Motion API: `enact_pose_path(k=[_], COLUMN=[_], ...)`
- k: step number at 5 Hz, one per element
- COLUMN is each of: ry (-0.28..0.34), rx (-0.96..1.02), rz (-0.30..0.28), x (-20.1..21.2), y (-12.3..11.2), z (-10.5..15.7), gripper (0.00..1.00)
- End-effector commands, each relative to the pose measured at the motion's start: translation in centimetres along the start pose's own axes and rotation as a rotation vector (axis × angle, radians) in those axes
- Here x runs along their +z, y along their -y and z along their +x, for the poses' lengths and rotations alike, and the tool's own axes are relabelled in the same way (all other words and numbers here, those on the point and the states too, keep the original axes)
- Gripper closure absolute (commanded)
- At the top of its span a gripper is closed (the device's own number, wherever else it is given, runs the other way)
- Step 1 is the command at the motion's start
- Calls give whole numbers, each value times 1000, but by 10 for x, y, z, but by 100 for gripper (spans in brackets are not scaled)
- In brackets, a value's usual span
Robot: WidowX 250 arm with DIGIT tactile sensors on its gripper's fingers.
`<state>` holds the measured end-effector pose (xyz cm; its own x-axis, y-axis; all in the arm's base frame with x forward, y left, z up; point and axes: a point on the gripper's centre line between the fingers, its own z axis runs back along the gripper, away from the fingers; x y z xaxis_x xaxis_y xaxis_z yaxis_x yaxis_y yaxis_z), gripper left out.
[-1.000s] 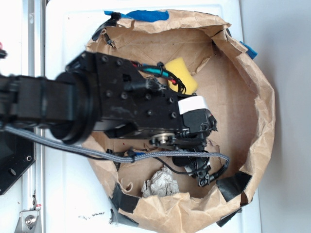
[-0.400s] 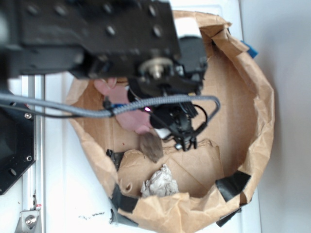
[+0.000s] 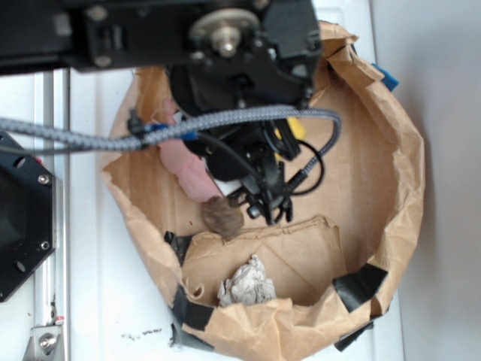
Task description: Grab the rock.
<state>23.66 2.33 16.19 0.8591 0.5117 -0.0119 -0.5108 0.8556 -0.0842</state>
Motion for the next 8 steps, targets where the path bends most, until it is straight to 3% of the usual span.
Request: enact_pose_path(k=[1,2,3,4,8], ry=[107,115,192,315,304], rx=[-9,-25,-147,-280,-221], rz=[-13,3,7,45,55], x=[10,-1,-20,-31,-34], y=[0,4,15,23,20], z=[10,6,-2,-7,-9], gripper=[0,0,0,0,0])
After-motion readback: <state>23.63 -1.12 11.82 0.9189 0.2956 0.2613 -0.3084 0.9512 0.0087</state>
